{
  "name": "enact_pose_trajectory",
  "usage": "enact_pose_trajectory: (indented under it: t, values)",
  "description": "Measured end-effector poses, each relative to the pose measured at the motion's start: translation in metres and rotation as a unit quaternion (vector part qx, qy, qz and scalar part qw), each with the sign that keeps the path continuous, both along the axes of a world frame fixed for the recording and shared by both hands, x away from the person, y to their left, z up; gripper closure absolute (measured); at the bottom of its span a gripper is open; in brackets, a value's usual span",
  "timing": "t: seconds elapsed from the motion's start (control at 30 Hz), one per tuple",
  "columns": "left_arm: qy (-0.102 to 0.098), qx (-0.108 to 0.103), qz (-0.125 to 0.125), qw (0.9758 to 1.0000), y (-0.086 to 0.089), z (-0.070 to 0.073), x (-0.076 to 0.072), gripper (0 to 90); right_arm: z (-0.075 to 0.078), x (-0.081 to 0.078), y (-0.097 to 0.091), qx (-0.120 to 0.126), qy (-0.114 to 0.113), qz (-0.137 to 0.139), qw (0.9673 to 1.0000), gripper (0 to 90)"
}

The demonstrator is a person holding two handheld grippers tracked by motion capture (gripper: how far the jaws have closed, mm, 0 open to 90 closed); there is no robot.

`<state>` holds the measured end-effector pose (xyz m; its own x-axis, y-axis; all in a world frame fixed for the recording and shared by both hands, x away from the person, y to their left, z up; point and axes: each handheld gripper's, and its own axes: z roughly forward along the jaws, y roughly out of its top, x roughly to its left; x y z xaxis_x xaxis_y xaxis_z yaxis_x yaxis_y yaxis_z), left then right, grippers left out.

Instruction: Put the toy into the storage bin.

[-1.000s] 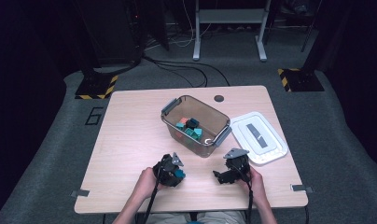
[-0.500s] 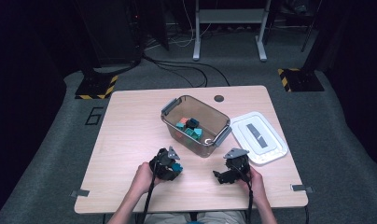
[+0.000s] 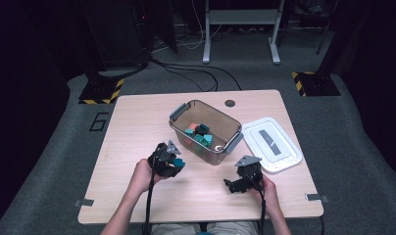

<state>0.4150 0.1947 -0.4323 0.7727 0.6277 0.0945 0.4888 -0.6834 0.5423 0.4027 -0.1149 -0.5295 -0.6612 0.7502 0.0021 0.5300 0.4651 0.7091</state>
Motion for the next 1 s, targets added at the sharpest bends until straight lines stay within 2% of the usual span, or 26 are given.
enact_pose_trajectory:
  t: [0.23,0.37,0.63,0.83,1.0]
  values:
    - [-0.021,0.003,0.009,0.9997,0.004,0.029,0.014,58.7,0.000,0.000,0.000,0.000,0.000,0.000,1.0000,0.0]
    - [-0.033,-0.002,0.014,0.9994,0.005,0.045,0.023,58.7,0.000,0.000,0.000,0.000,0.000,0.000,1.0000,0.0]
    - [-0.051,0.001,0.017,0.9985,-0.005,0.072,0.045,58.7,0.000,0.000,0.000,0.000,0.000,0.000,1.0000,0.0]
    - [-0.056,0.004,0.022,0.9982,-0.017,0.083,0.065,58.7,0.000,0.000,0.000,0.000,0.000,0.000,1.0000,0.0]
    - [-0.055,0.002,0.025,0.9982,-0.027,0.082,0.078,58.7,0.000,0.000,0.000,0.000,0.000,0.000,1.0000,0.0]
